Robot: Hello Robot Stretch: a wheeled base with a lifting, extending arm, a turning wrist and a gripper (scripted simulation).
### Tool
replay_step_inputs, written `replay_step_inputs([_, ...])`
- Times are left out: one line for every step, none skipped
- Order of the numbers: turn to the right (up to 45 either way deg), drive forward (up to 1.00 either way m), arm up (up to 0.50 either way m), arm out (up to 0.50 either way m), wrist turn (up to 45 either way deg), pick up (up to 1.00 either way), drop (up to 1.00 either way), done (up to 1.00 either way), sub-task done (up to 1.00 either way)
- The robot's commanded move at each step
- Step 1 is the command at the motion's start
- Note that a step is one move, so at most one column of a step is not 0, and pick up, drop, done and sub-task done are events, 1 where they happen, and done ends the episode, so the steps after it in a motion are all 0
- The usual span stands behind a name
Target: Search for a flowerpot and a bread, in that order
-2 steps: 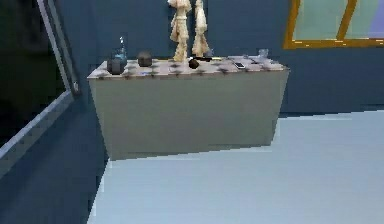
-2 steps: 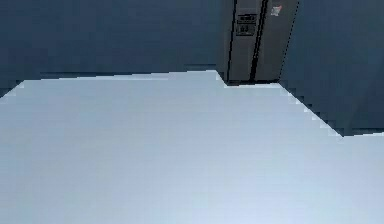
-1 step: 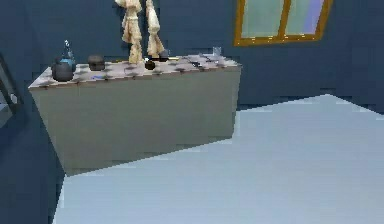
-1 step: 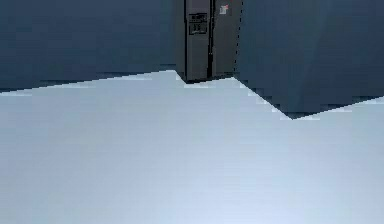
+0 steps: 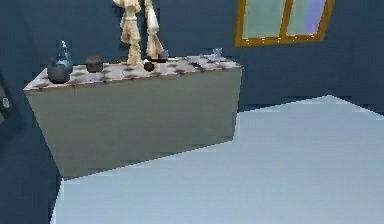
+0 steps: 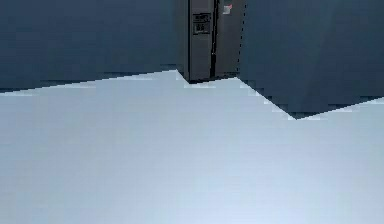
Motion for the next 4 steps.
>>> replay_step_inputs([-12.0, 0.0, 0.0, 0.0, 0.0, 0.0, 0.0, 0.0, 0.0])
replay_step_inputs([0.0, 1.0, 0.0, 0.0, 0.0, 0.0, 0.0, 0.0, 0.0])
replay_step_inputs([0.0, 0.05, 0.0, 0.0, 0.0, 0.0, 0.0, 0.0, 0.0])
replay_step_inputs([-24.0, 0.0, 0.0, 0.0, 0.0, 0.0, 0.0, 0.0, 0.0])
